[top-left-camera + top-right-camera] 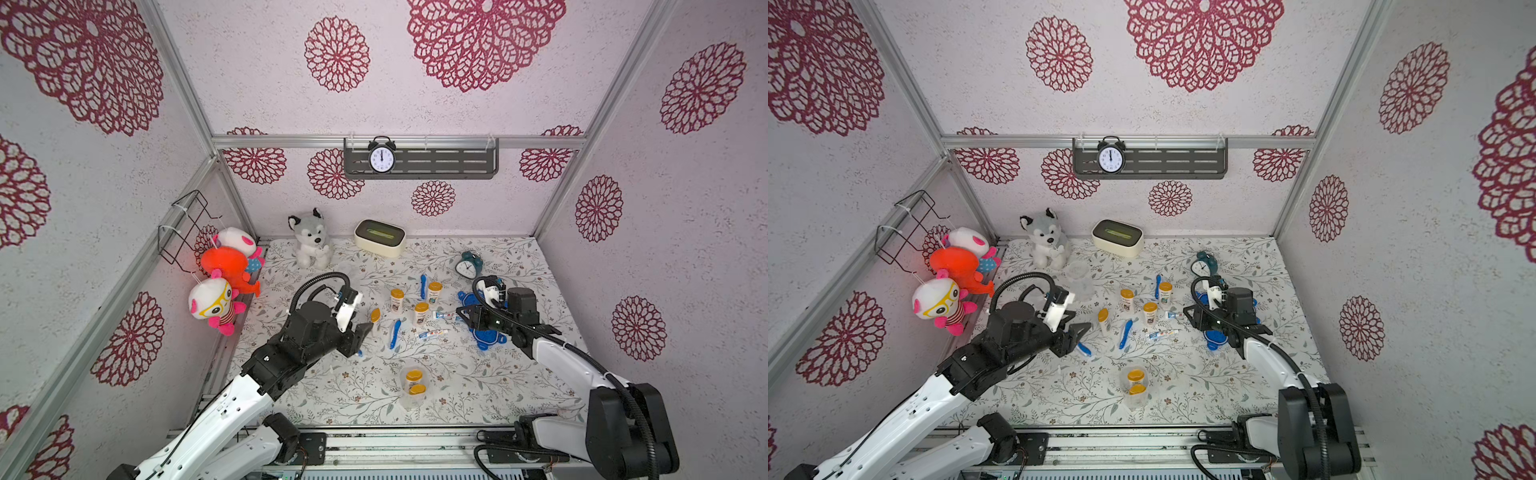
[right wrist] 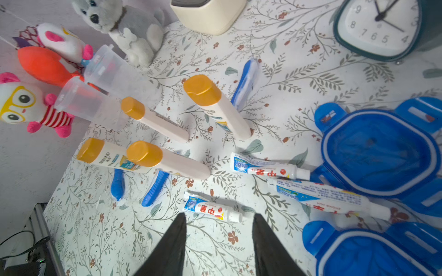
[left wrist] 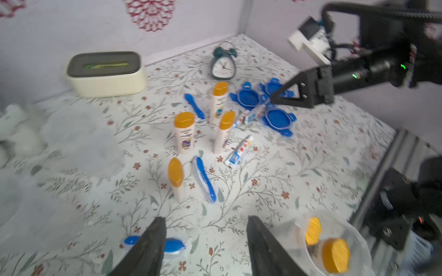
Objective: Pack away toiletry kits
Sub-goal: Pick up the toiletry item from the center of the board.
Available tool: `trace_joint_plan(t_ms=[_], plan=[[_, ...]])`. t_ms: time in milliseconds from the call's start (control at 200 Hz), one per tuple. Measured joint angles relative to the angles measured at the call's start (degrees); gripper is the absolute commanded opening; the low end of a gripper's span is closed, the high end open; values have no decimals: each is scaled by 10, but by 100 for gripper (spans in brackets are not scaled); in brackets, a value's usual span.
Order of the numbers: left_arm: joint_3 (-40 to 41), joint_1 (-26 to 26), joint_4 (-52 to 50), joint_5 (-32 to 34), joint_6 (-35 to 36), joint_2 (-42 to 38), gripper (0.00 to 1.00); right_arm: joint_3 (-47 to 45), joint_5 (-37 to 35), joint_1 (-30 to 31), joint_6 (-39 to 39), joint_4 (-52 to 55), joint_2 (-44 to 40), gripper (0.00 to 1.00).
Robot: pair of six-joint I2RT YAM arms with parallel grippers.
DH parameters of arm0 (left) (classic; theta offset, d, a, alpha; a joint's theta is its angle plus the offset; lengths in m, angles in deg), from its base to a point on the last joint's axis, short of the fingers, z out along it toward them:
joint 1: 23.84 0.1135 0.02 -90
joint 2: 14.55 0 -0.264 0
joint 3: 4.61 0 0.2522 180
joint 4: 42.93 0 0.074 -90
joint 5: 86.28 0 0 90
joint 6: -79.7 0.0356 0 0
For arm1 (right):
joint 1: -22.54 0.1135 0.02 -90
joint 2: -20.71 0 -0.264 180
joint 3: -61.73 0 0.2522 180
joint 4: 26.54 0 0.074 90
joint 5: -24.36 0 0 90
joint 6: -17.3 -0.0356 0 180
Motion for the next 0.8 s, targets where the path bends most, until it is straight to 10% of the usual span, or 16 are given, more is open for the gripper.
trace_joint_plan(t_ms=[340, 801], plan=[[-68, 57, -99, 147, -263, 141, 46, 23, -68, 2, -19, 69, 2, 46], [-111, 50, -200, 146, -490, 342, 60, 19, -23, 3, -70, 78, 22, 46]])
